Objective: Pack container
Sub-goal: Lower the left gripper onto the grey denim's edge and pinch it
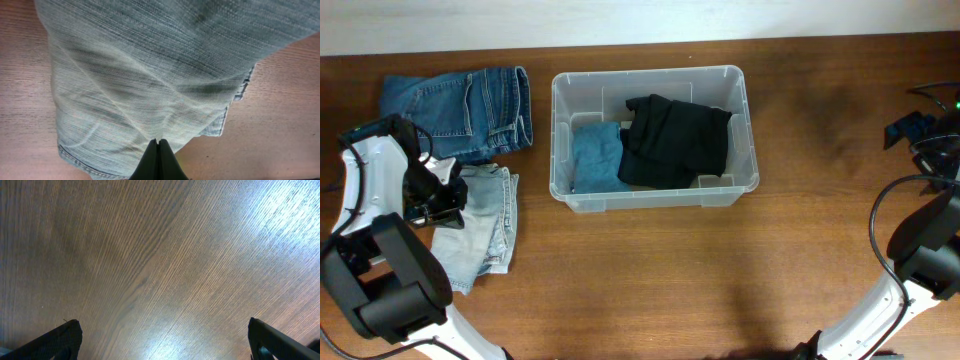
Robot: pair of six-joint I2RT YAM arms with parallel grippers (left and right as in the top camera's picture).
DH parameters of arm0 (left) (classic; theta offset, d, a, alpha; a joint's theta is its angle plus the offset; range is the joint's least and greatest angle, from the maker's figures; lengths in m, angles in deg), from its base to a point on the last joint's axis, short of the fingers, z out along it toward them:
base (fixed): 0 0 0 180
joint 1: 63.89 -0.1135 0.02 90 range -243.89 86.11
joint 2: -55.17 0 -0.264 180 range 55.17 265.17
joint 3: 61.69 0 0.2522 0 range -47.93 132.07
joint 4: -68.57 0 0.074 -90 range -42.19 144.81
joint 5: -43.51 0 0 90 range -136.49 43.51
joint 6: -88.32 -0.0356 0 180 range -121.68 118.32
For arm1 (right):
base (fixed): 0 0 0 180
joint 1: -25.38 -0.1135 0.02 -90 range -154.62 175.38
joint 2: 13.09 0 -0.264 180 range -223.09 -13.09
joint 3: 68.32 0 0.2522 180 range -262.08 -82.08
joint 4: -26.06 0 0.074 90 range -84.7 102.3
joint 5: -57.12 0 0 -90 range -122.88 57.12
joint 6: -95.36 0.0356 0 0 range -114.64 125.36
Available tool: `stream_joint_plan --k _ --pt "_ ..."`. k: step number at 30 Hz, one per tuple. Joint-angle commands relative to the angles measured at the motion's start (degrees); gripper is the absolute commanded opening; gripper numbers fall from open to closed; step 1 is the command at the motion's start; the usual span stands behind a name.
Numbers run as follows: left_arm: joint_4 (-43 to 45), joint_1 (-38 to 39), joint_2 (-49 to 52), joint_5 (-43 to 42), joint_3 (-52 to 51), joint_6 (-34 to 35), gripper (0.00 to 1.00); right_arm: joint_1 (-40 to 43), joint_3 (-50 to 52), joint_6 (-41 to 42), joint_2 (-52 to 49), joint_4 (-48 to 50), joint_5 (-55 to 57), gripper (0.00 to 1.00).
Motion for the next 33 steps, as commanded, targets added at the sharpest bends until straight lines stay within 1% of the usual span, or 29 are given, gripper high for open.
stream_joint_plan --k 1,13,18,22,23,26,30,33 --pt "0.6 0.1 1.4 1.0 -0.4 1.4 0.01 0.1 0.2 0.5 1.1 0.0 0.9 0.98" --pt "2.4 2.0 9.2 0.7 -0.5 1.1 0.01 0.1 0.2 0.5 1.1 0.0 0.9 0.98" --pt "7.2 3.0 10.9 -4.9 -0.5 2.1 0.01 0.1 0.2 0.5 1.1 0.0 0.9 0.98" --pt "12.2 3.1 10.9 -6.4 -0.5 7.2 0.01 0.1 0.2 0.5 1.1 0.0 0.9 0.98" --pt "14.2 3.0 10.9 -6.4 -0.5 9.8 0.01 0.1 0.2 0.5 1.1 0.0 0.9 0.98" --pt "17.4 3.0 10.9 -6.4 -0.5 14.7 0.01 0.1 0.2 0.5 1.1 0.0 0.9 0.98" --pt "21.5 3.0 10.9 -6.4 -0.5 23.5 0.01 0.1 0.2 0.5 1.1 0.0 0.9 0.98" --pt "24.1 3.0 10.9 -8.2 -0.5 28.6 0.01 0.1 0.2 0.5 1.1 0.0 0.9 0.98"
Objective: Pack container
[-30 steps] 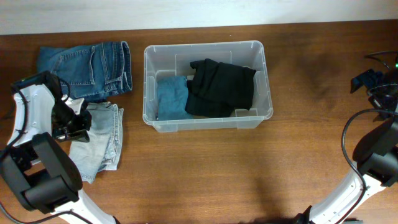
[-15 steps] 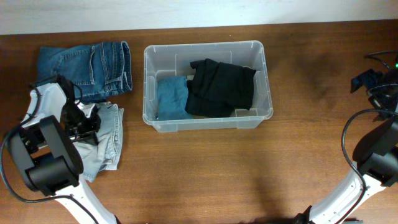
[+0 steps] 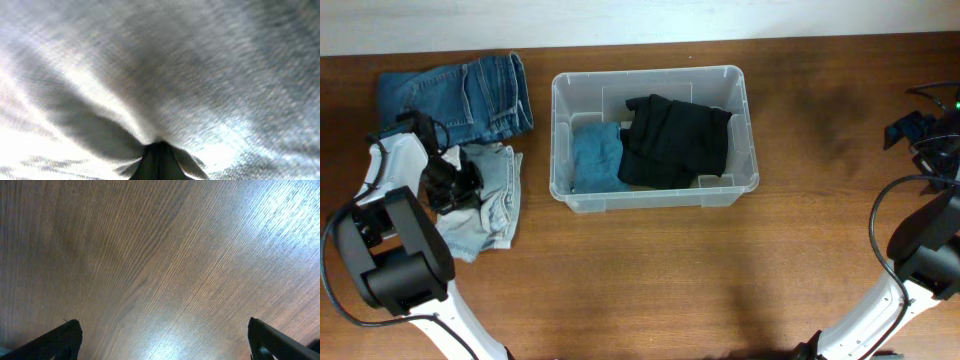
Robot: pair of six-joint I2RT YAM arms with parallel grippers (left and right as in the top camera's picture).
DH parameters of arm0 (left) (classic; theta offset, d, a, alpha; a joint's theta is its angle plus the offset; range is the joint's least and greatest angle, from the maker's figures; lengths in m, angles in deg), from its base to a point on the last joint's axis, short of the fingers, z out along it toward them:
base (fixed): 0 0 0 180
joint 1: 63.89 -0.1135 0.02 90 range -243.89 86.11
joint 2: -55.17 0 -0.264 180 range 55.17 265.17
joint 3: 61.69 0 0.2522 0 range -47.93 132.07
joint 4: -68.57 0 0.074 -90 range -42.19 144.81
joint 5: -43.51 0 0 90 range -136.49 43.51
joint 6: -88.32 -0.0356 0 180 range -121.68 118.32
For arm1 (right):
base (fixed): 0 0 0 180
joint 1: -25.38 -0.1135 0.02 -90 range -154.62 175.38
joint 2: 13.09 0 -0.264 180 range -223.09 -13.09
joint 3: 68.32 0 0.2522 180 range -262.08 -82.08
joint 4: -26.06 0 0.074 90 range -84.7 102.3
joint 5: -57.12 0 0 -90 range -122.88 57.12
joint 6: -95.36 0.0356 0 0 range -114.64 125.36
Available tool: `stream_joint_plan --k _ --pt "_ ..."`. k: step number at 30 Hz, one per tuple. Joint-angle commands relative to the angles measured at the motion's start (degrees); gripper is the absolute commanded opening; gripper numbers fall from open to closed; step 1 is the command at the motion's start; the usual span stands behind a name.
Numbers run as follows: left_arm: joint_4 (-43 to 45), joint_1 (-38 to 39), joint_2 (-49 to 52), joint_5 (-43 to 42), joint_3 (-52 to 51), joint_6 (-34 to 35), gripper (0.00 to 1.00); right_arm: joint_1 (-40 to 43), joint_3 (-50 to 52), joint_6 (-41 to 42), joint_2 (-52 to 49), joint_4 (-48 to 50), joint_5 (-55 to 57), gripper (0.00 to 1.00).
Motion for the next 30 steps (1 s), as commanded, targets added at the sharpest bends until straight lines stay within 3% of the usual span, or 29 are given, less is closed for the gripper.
stream_joint_plan --k 1,8,14,17,20,22,25,26,30 --pt "6.8 0.6 2.2 -3.2 -0.3 11.2 0.01 0.1 0.2 0.5 1.1 0.0 0.9 0.98" --pt "12.7 0.6 2.2 -6.9 -0.1 13.8 0.01 0.1 0.2 0.5 1.1 0.0 0.9 0.98" --pt "11.3 0.6 2.1 -6.6 2.9 5.5 0.01 0.1 0.2 0.5 1.1 0.0 0.9 0.98" --pt "9.4 0.2 1.8 -4.3 5.4 3.9 0.07 0.1 0.2 0.5 1.1 0.0 0.9 0.98" --pt "7.4 -1.5 1.7 -1.6 8.9 3.9 0.24 0.1 0.2 0.5 1.1 0.0 0.9 0.98" --pt "6.8 -2.8 1.7 -1.7 10.3 3.1 0.51 0.1 0.2 0.5 1.1 0.0 0.9 0.98" --pt "5.6 -5.0 1.7 -1.7 11.3 -0.4 0.75 0.1 0.2 0.5 1.1 0.0 0.9 0.98" --pt "5.1 -5.7 1.7 -1.7 11.3 -1.7 0.79 0.1 0.2 0.5 1.1 0.0 0.9 0.98" --pt "2.9 -8.5 2.3 -3.8 11.3 -8.4 0.79 0.1 0.2 0.5 1.1 0.0 0.9 0.98"
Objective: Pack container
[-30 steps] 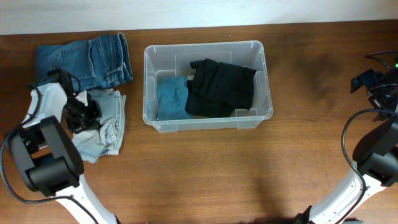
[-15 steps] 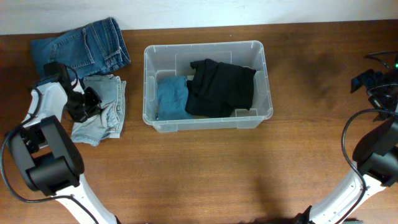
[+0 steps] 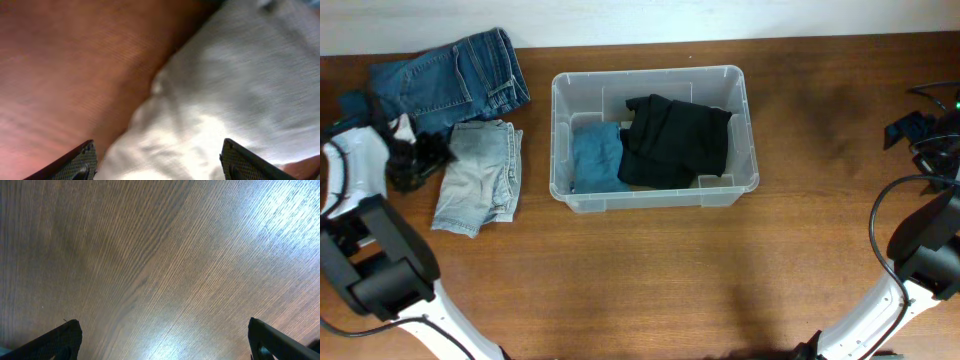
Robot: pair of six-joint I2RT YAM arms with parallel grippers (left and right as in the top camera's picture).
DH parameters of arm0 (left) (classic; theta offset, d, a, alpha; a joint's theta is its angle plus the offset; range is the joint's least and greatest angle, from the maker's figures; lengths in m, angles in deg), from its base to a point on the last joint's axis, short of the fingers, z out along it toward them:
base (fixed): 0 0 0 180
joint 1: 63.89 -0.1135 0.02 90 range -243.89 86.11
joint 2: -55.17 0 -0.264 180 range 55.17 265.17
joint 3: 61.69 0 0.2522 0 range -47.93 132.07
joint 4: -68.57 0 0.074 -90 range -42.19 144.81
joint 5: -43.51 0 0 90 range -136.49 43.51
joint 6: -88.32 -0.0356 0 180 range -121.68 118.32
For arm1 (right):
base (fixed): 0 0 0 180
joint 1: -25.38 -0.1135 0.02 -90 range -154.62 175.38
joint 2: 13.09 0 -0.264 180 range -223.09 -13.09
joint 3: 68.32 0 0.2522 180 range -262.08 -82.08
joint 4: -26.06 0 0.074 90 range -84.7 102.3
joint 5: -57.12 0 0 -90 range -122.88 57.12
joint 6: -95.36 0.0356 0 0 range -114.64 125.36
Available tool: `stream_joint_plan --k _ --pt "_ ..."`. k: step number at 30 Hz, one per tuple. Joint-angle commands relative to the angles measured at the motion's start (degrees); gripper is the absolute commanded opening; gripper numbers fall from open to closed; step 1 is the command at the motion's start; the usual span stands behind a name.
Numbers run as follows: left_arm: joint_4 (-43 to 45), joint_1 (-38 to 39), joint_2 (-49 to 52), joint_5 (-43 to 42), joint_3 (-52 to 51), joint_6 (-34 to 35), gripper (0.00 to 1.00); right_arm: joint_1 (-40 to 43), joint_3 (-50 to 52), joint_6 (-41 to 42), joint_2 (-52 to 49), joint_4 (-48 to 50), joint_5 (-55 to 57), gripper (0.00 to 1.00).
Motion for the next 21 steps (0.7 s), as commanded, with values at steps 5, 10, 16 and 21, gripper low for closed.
stream_joint_plan --k 5,10,16,21 --pt "-1.6 -2.3 3.3 -5.0 0.8 -11.6 0.8 0.1 0.2 0.5 1.1 0.0 0.9 0.98" --pt "-1.3 -2.3 4.3 -5.0 0.8 -17.1 0.79 0.1 0.2 0.5 1.1 0.0 0.9 0.98" --pt "-0.5 -2.3 4.7 -5.6 0.8 -19.1 0.79 0.1 0.2 0.5 1.1 0.0 0.9 0.98" --pt "-0.3 -2.3 6.8 -8.1 0.8 -19.9 0.79 0.1 0.2 0.5 1.1 0.0 0.9 0.98"
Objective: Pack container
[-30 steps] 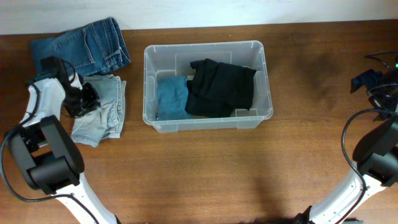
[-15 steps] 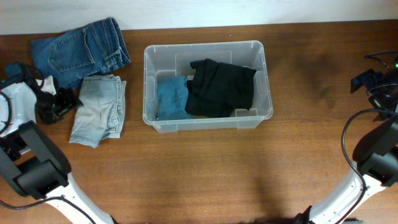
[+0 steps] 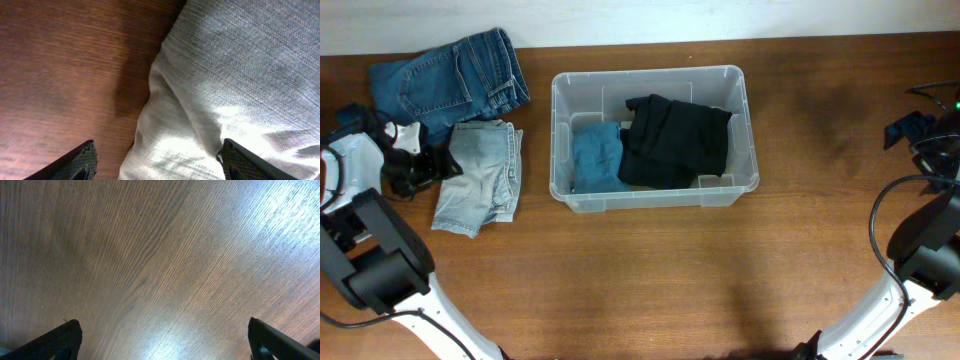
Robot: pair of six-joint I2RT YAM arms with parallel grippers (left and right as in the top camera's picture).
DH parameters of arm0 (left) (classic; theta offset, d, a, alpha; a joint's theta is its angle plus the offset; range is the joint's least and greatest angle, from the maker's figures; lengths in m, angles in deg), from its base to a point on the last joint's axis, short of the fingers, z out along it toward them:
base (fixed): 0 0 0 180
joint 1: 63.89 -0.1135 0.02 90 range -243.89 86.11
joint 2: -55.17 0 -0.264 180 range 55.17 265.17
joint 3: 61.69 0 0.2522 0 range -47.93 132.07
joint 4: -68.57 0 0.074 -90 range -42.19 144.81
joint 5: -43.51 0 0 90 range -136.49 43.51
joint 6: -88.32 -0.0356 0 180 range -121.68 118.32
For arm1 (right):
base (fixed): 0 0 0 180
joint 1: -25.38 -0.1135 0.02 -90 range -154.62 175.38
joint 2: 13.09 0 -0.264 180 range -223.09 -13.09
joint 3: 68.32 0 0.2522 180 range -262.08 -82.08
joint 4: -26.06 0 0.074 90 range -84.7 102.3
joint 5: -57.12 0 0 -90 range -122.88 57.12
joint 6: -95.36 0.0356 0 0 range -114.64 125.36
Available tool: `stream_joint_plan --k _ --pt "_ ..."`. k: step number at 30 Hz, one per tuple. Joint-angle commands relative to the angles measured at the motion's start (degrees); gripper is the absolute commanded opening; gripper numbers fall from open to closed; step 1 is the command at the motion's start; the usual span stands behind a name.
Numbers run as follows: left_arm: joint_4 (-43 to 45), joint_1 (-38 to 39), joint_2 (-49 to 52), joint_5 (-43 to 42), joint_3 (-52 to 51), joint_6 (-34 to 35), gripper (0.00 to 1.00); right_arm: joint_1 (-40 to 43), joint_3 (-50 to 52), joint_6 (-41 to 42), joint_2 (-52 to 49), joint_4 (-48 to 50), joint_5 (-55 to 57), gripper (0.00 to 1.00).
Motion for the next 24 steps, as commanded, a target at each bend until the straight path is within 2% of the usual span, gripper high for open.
stream_joint_plan --k 1,7,18,24 --pt "0.3 0.0 3.7 -3.3 0.7 -2.3 0.79 0.1 0.2 0.5 1.1 0.0 0.9 0.98" --pt "0.2 0.0 6.1 -3.8 0.7 -2.3 0.79 0.1 0.2 0.5 1.1 0.0 0.9 0.98" --pt "0.4 0.0 6.9 -13.8 0.7 -3.0 0.79 0.1 0.2 0.5 1.1 0.0 0.9 0.98" --pt "-1.4 0.0 7.6 -14.7 0.6 -3.1 0.79 0.1 0.2 0.5 1.1 0.0 0.9 0.98"
